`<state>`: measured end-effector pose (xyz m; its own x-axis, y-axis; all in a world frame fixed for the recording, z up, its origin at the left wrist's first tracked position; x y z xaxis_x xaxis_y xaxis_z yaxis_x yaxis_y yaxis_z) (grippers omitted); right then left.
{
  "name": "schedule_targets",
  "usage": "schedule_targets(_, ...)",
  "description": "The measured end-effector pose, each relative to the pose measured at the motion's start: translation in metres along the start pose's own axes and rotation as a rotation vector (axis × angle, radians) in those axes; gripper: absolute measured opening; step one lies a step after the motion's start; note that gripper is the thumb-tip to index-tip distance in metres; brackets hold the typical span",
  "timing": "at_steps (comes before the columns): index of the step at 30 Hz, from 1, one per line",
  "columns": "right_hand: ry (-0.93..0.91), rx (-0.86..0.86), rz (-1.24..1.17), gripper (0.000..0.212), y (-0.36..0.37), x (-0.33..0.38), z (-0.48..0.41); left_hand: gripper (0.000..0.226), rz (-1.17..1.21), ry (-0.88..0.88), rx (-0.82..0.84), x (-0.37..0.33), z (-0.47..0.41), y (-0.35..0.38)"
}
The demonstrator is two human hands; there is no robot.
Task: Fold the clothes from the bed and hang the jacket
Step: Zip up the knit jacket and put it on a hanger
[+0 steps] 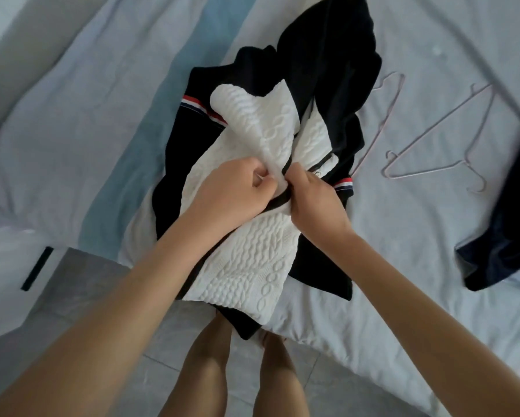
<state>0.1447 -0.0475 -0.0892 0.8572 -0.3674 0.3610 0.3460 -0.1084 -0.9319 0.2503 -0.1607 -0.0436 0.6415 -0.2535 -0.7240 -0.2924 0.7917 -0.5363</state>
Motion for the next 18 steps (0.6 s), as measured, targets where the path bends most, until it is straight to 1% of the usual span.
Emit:
schedule_targets(1, -0.006, -0.012, -0.018, 0.02, -0.001, 0.001, 0.003, 0.031, 0.062, -0.029, 0.022, 0.0, 0.007, 0.002)
schedule_targets(3, -0.038, -0.033, -0.072, 0.016, -0.003, 0.004, 0.006, 0.043, 0.071, -0.026, 0.023, 0.001, 0.018, 0.009)
schedule_targets(4, -0.045, -0.035, -0.096, 0.015, -0.003, 0.007, 0.008, 0.045, 0.075, -0.016, 0.007, 0.004, 0.022, 0.012)
schedule_targets(6, -0.048, -0.049, -0.111, 0.014, -0.001, 0.011, 0.012, 0.037, 0.086, -0.004, 0.002, 0.008, 0.022, 0.014)
schedule_targets(7, -0.043, -0.049, -0.119, 0.012, 0.0, 0.012, 0.014, 0.032, 0.076, 0.008, 0.014, 0.01, 0.023, 0.014)
schedule_targets(8, -0.026, -0.037, -0.124, 0.007, 0.001, 0.013, 0.015, 0.032, 0.061, 0.031, 0.014, 0.014, 0.026, 0.015)
schedule_targets(9, 0.002, -0.029, -0.113, 0.002, 0.001, 0.009, 0.016, 0.037, 0.053, 0.061, 0.006, 0.016, 0.029, 0.018)
schedule_targets(11, 0.07, -0.051, -0.08, 0.007, 0.0, 0.004, 0.012, 0.044, 0.082, 0.074, -0.027, 0.023, 0.036, 0.018)
schedule_targets(13, 0.11, -0.094, -0.034, 0.01, -0.006, -0.001, 0.004, 0.043, 0.162, 0.042, -0.04, 0.029, 0.041, 0.017)
schedule_targets(15, 0.183, -0.1, -0.006, 0.011, -0.013, -0.006, -0.008, 0.043, 0.222, 0.02, -0.063, 0.032, 0.044, 0.014)
schedule_targets(18, 0.36, -0.088, 0.044, 0.012, -0.021, -0.026, -0.03, 0.045, 0.188, 0.068, -0.089, 0.03, 0.048, 0.012)
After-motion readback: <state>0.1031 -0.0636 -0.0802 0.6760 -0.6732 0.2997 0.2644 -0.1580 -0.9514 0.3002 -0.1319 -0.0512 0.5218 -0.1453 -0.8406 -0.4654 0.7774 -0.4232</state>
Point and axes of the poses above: each hand's wrist, its own z-axis away from the middle knuckle, its own y-axis out of the palm, x = y × z, the point moved 1 cm from there along -z, towards the middle knuckle, and after that the axes turned 9 degrees about z, right-handed, at the moved point
